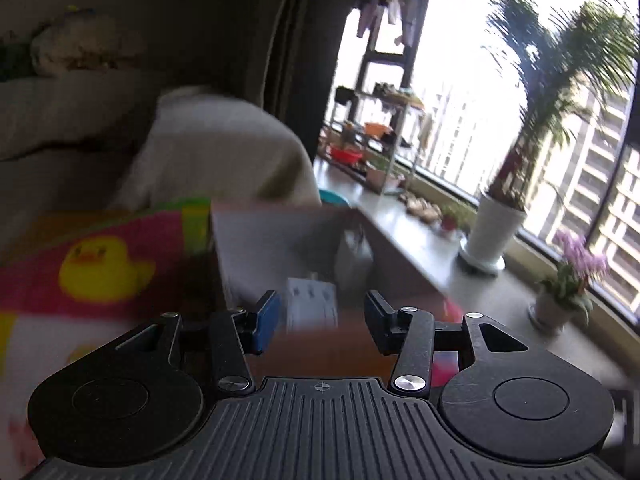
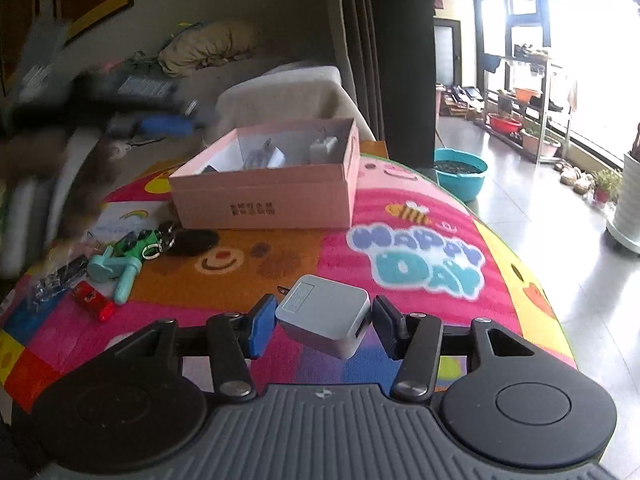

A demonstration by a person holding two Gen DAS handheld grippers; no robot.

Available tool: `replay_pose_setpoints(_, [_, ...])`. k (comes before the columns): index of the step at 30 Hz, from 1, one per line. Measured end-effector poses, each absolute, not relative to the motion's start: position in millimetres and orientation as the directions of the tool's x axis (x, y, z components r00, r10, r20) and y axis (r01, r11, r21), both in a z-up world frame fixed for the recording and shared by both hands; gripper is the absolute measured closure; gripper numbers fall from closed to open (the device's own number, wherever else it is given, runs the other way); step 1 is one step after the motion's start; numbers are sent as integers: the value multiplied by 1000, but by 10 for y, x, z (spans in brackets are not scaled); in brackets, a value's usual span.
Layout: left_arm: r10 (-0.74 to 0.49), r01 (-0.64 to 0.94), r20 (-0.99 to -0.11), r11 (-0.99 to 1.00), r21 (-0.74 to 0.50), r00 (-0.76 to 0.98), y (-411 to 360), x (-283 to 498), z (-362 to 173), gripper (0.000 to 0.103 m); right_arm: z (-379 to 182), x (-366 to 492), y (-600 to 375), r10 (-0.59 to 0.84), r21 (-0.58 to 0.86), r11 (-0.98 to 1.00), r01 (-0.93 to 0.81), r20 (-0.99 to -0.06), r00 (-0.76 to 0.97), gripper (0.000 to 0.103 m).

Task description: Organize rigid objects

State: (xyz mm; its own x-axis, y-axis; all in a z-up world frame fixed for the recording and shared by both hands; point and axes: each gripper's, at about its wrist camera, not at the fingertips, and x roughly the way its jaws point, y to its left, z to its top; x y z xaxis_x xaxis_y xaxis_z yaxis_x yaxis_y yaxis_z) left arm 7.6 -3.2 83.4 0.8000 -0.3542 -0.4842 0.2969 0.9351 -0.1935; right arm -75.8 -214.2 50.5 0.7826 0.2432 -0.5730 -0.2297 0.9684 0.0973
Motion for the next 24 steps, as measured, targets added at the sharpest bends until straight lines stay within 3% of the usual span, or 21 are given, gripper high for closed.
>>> replay_pose_setpoints(6, [-373, 362, -560, 922, -136, 740, 214, -626, 530, 52, 843, -369, -1909, 250, 10, 959, -284, -502, 828, 51])
replay_pose_setpoints(12, [-314, 332, -613, 939, -88, 725, 480, -1007, 366, 52, 1215, 417, -1630, 305, 23, 943, -332, -458, 835, 49])
replay_pose_setpoints(15, [-268, 293, -614, 954, -62, 743, 556, -1090, 349, 52, 1219, 740, -1520, 300, 50, 946, -319, -505, 810, 41])
replay_pose_setpoints(24, [-256, 244, -511, 965, -92, 820, 801, -1218, 594, 52, 663, 366, -1486, 264, 47, 954, -296, -600, 755, 41])
